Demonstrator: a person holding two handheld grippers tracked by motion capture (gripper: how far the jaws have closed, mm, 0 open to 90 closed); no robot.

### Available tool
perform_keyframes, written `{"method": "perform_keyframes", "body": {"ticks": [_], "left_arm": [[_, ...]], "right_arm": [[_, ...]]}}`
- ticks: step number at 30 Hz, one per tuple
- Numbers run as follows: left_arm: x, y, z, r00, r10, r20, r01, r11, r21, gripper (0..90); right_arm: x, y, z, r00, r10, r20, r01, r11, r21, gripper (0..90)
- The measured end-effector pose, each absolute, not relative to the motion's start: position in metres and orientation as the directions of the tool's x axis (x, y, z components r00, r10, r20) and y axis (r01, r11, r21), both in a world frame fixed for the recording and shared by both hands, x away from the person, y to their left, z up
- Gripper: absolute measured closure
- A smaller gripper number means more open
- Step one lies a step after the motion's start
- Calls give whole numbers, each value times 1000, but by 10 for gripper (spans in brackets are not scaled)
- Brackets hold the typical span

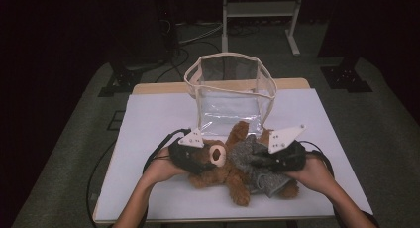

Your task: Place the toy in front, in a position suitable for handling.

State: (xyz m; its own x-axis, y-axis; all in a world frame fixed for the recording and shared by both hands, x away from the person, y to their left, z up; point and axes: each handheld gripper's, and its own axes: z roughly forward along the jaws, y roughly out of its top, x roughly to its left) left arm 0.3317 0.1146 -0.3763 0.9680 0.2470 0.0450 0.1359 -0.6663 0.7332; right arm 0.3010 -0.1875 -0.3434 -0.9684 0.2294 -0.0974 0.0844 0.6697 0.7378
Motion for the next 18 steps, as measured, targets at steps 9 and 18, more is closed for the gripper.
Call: {"method": "perform_keyframes", "body": {"ticks": [9, 18], "left_arm": [[331, 119, -380, 971, 235, 53, 122, -672, 730, 332], [332, 118, -379, 972, 230, 55, 120, -678, 725, 329]], "right_arm": [[322, -172, -351, -978, 203, -44, 104, 662, 742, 757], [314, -226, -352, -951, 307, -37, 185, 659, 729, 756]]}}
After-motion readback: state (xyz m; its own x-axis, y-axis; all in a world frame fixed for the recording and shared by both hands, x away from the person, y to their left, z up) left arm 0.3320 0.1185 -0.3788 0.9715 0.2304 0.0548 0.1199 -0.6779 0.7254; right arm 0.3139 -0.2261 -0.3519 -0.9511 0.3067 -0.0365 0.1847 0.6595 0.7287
